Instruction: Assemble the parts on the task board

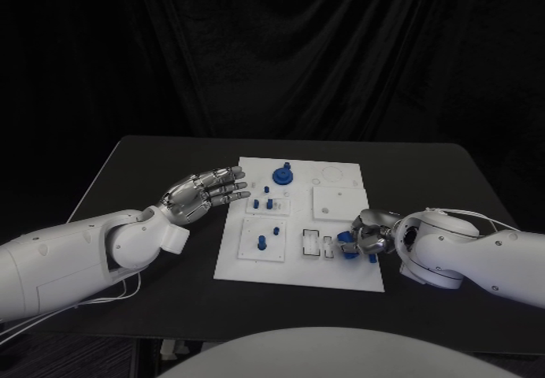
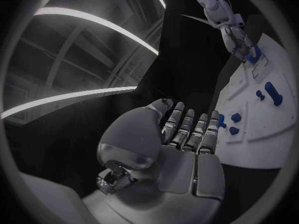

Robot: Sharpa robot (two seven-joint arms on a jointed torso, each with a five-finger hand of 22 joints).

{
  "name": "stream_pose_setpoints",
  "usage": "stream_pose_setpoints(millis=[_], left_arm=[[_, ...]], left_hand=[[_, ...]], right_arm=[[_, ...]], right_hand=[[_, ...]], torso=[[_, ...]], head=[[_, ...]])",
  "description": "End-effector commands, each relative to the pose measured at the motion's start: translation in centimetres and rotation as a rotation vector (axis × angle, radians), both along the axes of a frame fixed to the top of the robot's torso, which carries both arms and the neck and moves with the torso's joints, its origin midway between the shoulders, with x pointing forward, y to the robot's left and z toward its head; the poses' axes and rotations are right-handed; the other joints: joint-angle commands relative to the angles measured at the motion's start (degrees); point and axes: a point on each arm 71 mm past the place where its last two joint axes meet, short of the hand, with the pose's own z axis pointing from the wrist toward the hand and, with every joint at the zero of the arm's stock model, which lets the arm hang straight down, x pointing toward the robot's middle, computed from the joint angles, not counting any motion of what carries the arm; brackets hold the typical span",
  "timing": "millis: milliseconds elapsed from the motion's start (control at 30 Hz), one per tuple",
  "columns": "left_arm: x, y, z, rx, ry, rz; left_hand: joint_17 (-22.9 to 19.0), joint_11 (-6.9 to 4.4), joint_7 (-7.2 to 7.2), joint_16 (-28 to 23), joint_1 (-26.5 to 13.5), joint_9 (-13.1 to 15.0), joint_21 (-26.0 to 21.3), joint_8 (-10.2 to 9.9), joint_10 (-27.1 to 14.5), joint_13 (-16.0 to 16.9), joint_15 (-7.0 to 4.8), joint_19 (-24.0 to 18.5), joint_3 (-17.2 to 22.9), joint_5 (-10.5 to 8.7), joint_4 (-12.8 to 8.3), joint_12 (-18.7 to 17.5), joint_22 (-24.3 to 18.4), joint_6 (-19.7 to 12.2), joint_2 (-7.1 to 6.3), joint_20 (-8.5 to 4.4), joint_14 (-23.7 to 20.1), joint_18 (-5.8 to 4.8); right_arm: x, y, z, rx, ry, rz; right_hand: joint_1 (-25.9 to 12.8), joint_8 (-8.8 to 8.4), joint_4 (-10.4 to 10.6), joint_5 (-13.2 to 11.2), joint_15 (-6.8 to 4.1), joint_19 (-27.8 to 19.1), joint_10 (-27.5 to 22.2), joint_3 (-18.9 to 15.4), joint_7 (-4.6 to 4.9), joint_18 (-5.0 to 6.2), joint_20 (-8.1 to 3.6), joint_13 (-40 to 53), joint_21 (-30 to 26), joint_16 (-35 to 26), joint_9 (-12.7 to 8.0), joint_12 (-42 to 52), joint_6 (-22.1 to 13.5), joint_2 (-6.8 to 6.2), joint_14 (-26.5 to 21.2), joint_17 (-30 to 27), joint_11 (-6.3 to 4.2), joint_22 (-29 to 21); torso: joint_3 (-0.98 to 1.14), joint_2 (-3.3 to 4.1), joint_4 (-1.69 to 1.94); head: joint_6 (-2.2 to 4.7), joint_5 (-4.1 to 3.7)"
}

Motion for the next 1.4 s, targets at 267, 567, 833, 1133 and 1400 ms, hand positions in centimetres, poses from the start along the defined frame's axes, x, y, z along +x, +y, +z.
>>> stream_pose_setpoints(millis=[267, 567, 833, 1133, 1400], left_arm=[[-0.1, -0.2, 0.0, -0.014, -0.001, -0.012], [-0.1, -0.3, 0.0, -0.016, -0.001, -0.015], [-0.1, -0.2, 0.0, -0.016, 0.000, -0.015], [-0.1, -0.4, -0.1, -0.017, 0.002, -0.022], [-0.1, -0.4, -0.1, -0.018, 0.004, -0.025]], left_hand=[[0.0, -0.10, 1.03, 0.1, -0.7, -0.1, 0.0, 0.1, 0.0, 0.0, 0.08, 0.2, 0.3, 0.15, 0.0, -0.1, -0.1, -0.4, -0.06, -0.07, 0.0, -0.71], [0.0, -0.13, 1.01, 0.1, -0.7, -0.1, 0.0, 0.1, 0.0, 0.0, 0.08, 0.2, 0.4, 0.15, 0.0, -0.1, -0.1, -0.4, -0.11, -0.08, 0.0, -0.72], [0.0, -0.13, 1.01, 0.1, -0.7, -0.1, 0.0, 0.1, 0.0, 0.0, 0.08, 0.2, 0.4, 0.15, 0.0, -0.1, -0.1, -0.4, -0.11, -0.08, 0.0, -0.72], [0.0, -0.14, 0.99, 0.1, -0.7, -0.1, 0.0, 0.1, -0.1, 0.0, 0.08, 0.2, 0.4, 0.16, -0.1, -0.2, -0.1, -0.5, -0.15, -0.08, -0.1, -0.73], [0.0, -0.16, 0.98, 0.0, -0.7, -0.1, 0.0, 0.0, -0.1, 0.0, 0.07, 0.2, 0.5, 0.17, -0.1, -0.2, -0.2, -0.6, -0.17, -0.08, -0.1, -0.73]], right_arm=[[-0.8, 0.4, 1.2, 0.285, -0.007, -0.154], [-0.7, 1.8, 1.2, 0.334, 0.030, -0.136], [-0.4, 2.8, 0.6, 0.316, 0.080, -0.109], [-0.2, 3.5, 0.1, 0.291, 0.113, -0.086], [0.0, 3.6, -0.2, 0.268, 0.129, -0.082]], right_hand=[[-1.3, 1.65, -4.5, 5.7, -0.55, 1.4, 6.0, 7.0, -1.08, -0.01, -0.50, 15.1, 0.3, -0.2, 2.1, 0.2, 0.7, -0.88, 3.9, 5.6, -0.52, 10.4], [-4.3, 1.52, -3.1, -0.2, -0.48, 1.3, 6.0, 7.1, -1.01, 0.08, -0.45, 15.1, -0.1, -0.3, 2.9, 0.2, 0.2, -0.95, 3.9, 5.6, -0.43, 10.2], [-5.8, 0.76, -1.9, -12.6, -0.06, 0.7, 6.0, 6.0, -0.47, 0.40, -0.09, 15.1, -1.7, -1.0, 3.4, 0.2, -0.7, -0.26, 3.7, 4.6, 0.08, 9.8], [-7.2, -0.13, -1.1, -21.0, 0.37, 0.4, 6.0, 3.9, 0.08, 0.66, 0.34, 15.1, -3.1, -1.6, 3.5, 0.2, -1.3, 0.55, 3.6, 4.0, 0.58, 9.4], [-9.5, -0.76, -0.8, -27.3, 0.56, 0.1, 6.0, 1.7, 0.29, 0.86, 0.53, 15.1, -4.2, -2.1, 3.5, 0.2, -1.7, 1.42, 3.4, 3.4, 0.79, 9.1]], torso=[[-0.02, -0.03, -0.05], [-0.06, -0.10, 0.03], [-0.12, 0.00, 0.20], [-0.05, 0.10, 0.10], [-0.07, 0.07, 0.01]], head=[[-0.01, 0.04], [-0.01, 0.02], [-0.01, 0.07], [-0.01, 0.07], [-0.01, 0.28]])
